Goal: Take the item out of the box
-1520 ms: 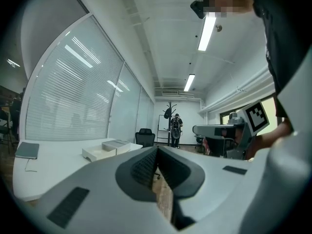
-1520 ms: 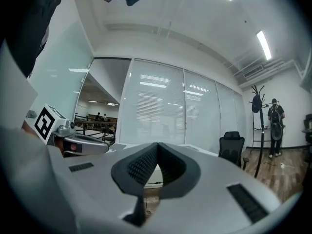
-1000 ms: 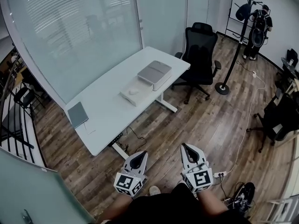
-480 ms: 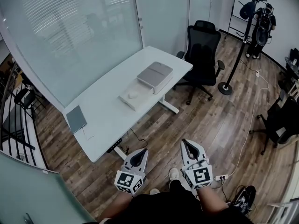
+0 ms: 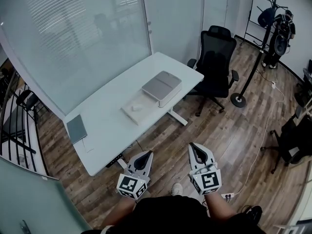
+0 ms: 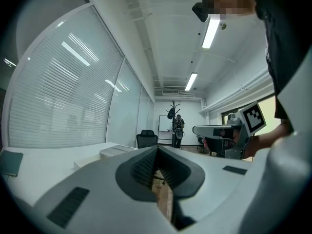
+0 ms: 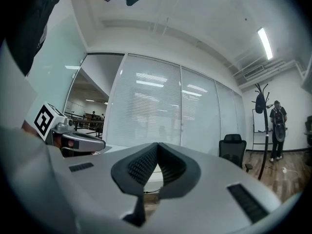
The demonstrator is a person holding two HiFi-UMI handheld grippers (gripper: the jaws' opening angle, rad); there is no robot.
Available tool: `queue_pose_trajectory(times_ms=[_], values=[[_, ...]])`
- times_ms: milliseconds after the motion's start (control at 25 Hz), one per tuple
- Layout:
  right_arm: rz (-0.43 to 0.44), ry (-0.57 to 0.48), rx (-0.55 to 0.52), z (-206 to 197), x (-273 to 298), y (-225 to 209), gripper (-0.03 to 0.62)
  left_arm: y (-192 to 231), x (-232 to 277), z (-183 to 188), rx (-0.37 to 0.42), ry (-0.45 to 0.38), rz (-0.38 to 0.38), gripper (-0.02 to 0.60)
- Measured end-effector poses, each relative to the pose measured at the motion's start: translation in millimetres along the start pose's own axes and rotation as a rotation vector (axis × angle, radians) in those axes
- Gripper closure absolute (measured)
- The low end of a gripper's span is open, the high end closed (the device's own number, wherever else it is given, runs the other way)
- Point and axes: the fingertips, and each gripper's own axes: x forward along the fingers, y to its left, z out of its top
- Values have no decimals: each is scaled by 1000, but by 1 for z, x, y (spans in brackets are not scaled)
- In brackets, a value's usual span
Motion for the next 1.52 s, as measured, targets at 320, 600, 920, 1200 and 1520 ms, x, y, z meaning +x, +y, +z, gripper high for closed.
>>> queue_pose_trajectory(times_ms=[320,600,920,1200,1520], values=[[26,14,21,-21,28,-44,588,1,45,-3,16,37,20,571],[78,66,43,-35,37,-72,588,0,77,-5,23,46,48,571],[101,87,55,-47,72,-92,588,12,105,-12,-7,42,63,571],[124,77,48,-46,125,-87,588,64,119,-13,-23,36,112,571],[220,72,12,-35,204,-52,588,138,129,1,-19,20,154,571]])
